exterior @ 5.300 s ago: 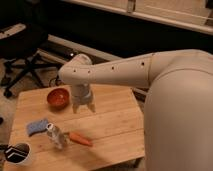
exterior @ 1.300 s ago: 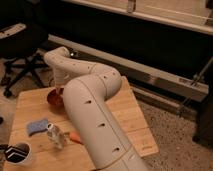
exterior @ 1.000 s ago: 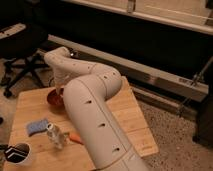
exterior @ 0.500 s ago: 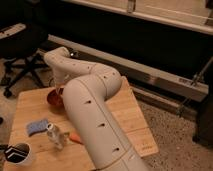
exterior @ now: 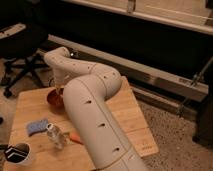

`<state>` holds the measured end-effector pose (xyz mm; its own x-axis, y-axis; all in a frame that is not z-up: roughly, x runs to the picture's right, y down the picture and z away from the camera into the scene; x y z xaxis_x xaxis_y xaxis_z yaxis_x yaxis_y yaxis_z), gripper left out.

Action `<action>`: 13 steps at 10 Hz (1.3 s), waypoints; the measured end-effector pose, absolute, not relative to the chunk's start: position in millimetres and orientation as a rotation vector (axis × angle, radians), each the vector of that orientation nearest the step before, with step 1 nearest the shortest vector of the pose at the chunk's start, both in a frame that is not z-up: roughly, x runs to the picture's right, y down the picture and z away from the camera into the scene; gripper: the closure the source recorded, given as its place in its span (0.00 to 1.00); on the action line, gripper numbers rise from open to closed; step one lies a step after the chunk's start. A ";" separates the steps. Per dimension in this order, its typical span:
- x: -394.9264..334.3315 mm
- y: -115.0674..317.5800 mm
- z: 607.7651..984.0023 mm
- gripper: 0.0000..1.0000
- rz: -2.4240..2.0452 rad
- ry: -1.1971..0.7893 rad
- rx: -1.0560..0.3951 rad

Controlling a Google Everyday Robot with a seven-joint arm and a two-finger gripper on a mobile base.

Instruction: Pick up the ceramic bowl

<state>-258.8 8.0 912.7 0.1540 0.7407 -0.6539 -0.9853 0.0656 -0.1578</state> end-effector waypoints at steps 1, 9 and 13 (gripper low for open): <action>-258.5 8.5 913.2 0.35 1.364 0.456 -0.661; -235.5 16.8 950.1 0.64 1.209 0.317 -0.747; -231.8 21.2 955.3 0.99 1.216 0.334 -0.798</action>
<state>-231.8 21.2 955.3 0.3421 0.7019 -0.6248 -0.9226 0.1248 -0.3650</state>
